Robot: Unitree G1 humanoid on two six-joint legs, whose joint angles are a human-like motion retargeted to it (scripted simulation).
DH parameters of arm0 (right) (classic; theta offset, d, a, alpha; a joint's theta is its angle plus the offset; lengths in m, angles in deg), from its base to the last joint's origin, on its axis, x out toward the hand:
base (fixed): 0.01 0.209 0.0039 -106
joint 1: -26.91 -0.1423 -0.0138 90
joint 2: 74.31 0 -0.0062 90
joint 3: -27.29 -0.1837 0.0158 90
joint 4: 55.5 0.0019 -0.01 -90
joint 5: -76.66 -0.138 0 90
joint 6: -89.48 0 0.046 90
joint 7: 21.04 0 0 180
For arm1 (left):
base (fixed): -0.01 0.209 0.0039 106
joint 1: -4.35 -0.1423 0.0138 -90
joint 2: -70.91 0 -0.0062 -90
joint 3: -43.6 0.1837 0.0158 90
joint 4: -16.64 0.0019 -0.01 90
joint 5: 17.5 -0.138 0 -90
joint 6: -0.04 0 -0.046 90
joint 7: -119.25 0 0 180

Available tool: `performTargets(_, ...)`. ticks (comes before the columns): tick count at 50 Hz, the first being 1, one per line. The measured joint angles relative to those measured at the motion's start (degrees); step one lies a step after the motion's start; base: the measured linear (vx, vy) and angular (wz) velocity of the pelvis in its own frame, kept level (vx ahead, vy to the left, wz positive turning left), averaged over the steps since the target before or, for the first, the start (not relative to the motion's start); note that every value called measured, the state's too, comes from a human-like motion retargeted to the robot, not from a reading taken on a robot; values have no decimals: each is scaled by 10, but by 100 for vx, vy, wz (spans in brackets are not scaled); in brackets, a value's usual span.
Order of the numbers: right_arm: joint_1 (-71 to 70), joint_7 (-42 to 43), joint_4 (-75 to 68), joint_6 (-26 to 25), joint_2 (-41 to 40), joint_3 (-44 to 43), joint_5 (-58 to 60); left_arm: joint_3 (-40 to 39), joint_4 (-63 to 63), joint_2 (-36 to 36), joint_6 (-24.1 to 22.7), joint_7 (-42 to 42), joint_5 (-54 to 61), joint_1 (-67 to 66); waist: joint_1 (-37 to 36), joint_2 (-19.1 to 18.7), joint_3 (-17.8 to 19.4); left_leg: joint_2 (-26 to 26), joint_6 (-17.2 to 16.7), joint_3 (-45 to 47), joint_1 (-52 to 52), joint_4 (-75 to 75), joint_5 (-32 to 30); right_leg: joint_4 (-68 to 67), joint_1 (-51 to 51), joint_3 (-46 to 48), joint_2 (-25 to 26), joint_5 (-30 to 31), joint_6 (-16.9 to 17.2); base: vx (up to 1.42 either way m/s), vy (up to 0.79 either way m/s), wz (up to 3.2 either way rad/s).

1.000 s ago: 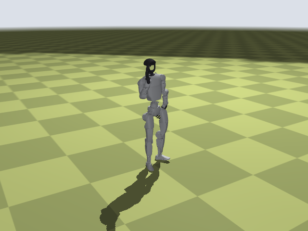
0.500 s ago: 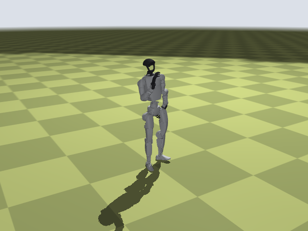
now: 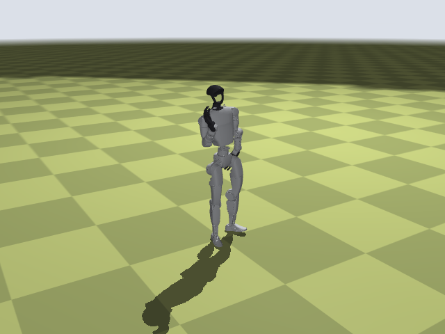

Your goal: In place motions

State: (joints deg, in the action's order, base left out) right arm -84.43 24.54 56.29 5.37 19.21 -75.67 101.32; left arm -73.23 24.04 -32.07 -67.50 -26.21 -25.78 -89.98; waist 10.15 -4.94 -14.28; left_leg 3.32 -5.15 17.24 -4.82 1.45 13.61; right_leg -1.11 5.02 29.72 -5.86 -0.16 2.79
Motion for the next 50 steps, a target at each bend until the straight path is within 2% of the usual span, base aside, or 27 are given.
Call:
performTargets(2, -12, -103, -46, -109, -30, -13, 0, 5, 0, 1, -2, 2, -6, 4, -1, -2, 3, 1, 0, 5, 4, 0, 1, 0, 0, -6, 1, 2, -1, -4, 0, -29)
performTargets(5, -43, -400, -121, -326, -65, -18, -112, 9, 0, 5, -8, 7, -17, 14, 1, -4, 4, 3, 1, 10, 6, 1, 1, -2, 2, -12, 2, 3, -1, -2, 1, -13)
performTargets(7, -51, -520, -135, -356, -74, -8, -167, 15, -11, 7, -11, 14, -25, 21, 1, -5, 7, 3, 1, 10, 6, 2, 0, -1, 1, -12, 2, 3, -1, 0, 0, 0)
performTargets(8, -51, -520, -128, -336, -70, -5, -185, 19, -18, 8, -13, 16, -28, 24, 2, -4, 9, 3, 1, 9, 6, 2, 0, -1, 0, -10, 2, 2, -1, 0, 0, 0)
performTargets(10, -44, -436, -100, -259, -49, 4, -183, 26, -31, 12, -15, 18, -33, 33, 2, 1, 12, 1, 0, 6, 6, 2, -1, 0, -4, -5, 0, 2, -1, 0, -3, 22)
performTargets(12, -33, -371, -59, -186, -24, 17, -98, 35, -40, 13, -21, 10, -30, 39, -2, 4, 11, 0, 0, 3, 4, 2, -2, 1, -6, 0, -1, 0, -1, 2, -1, 23)
performTargets(16, -34, -304, 20, -101, 23, 51, 36, 46, -45, 12, -29, 1, -20, 50, -11, 8, 4, -1, 1, -2, 1, 1, -3, -1, -5, 6, -1, -1, 0, 1, 0, 5)
performTargets(20, -74, -244, 47, -14, 63, 100, 87, 44, -42, 9, -30, 9, -22, 56, -17, 13, 3, -2, 1, -4, 3, 0, -3, -2, -7, 7, -1, -2, 0, 0, 0, 0)
performTargets(22, -102, -234, 31, -16, 75, 122, 111, 44, -37, 7, -30, 8, -20, 57, -20, 16, 4, -3, 1, -5, 6, -1, -2, -2, -8, 6, -1, -2, -1, 0, 0, 0)
performTargets(23, -120, -261, 13, -38, 76, 132, 129, 43, -32, 6, -30, 7, -18, 58, -23, 17, 5, -3, 1, -4, 8, -2, -2, -3, -8, 3, -1, -2, -2, 0, 0, 0)
performTargets(26, -168, -438, -69, -160, 63, 150, 183, 38, -21, 0, -30, 4, -15, 53, -26, 18, 8, -3, 2, -1, 13, -3, -2, -4, -9, -2, 0, -2, -2, 0, 0, 0)
performTargets(28, -197, -526, -141, -220, 44, 164, 216, 31, -12, -3, -30, 7, -16, 46, -24, 16, 10, -2, 2, 1, 16, -4, -1, -5, -10, -4, 1, -1, -3, 0, 0, 0)
performTargets(30, -223, -566, -205, -245, 30, 185, 219, 22, -4, -5, -30, 13, -17, 41, -20, 13, 15, 0, 3, 5, 19, -4, -1, -6, -10, -6, 3, 0, -3, 0, 0, 0)
performTargets(32, -225, -590, -211, -242, 38, 198, 199, 13, 0, -4, -28, 15, -18, 36, -17, 14, 23, 0, 3, 6, 22, -4, -1, -6, -12, -8, 2, 0, -3, 0, 0, 0)
performTargets(34, -203, -554, -178, -225, 50, 196, 174, 7, 0, -3, -25, 10, -15, 33, -14, 18, 31, -2, 2, 3, 23, -3, -1, -5, -16, -4, 0, 0, -3, 2, -2, 12)
performTargets(36, -159, -472, -134, -183, 69, 183, 147, 8, 0, -4, -26, 1, -3, 29, -8, 21, 35, -4, 1, -7, 23, -2, 0, -3, -20, 7, -3, -1, -2, 4, 0, 48)
performTargets(40, -44, -279, -82, -56, 100, 167, 105, 5, 0, -8, -28, -16, 32, 20, 5, 18, 38, -5, -3, -24, 22, 1, 3, -3, -23, 26, -8, -3, 0, 4, 3, 34)
performTargets(43, 48, -191, -112, 35, 100, 188, 98, -3, 0, -11, -30, -17, 53, 21, -3, 15, 47, -3, -1, -10, 25, 1, 1, -3, -23, 11, -5, -1, -1, 2, 5, -38)
performTargets(45, 107, -193, -170, 87, 82, 205, 103, -2, 0, -12, -33, -19, 60, 24, -12, 14, 53, -3, 1, 0, 28, -1, -1, -2, -23, -1, -3, 0, -2, 0, 4, -45)
performTargets(46, 134, -220, -209, 99, 69, 213, 109, 1, 0, -12, -35, -20, 60, 25, -11, 13, 55, -4, 1, 1, 29, -1, -1, -2, -24, -1, -3, 0, -2, 0, 0, 0)
performTargets(48, 184, -292, -293, 109, 43, 227, 127, 13, 0, -12, -38, -23, 56, 27, -9, 13, 57, -5, 0, 1, 31, -1, -1, -2, -26, -1, -4, 0, -2, 0, 0, 0)
performTargets(50, 222, -378, -389, 98, 17, 233, 152, 31, -1, -12, -40, -25, 46, 29, -8, 13, 58, -6, 0, 2, 32, -2, -1, -2, -26, -2, -5, 0, -2, 0, 0, 0)
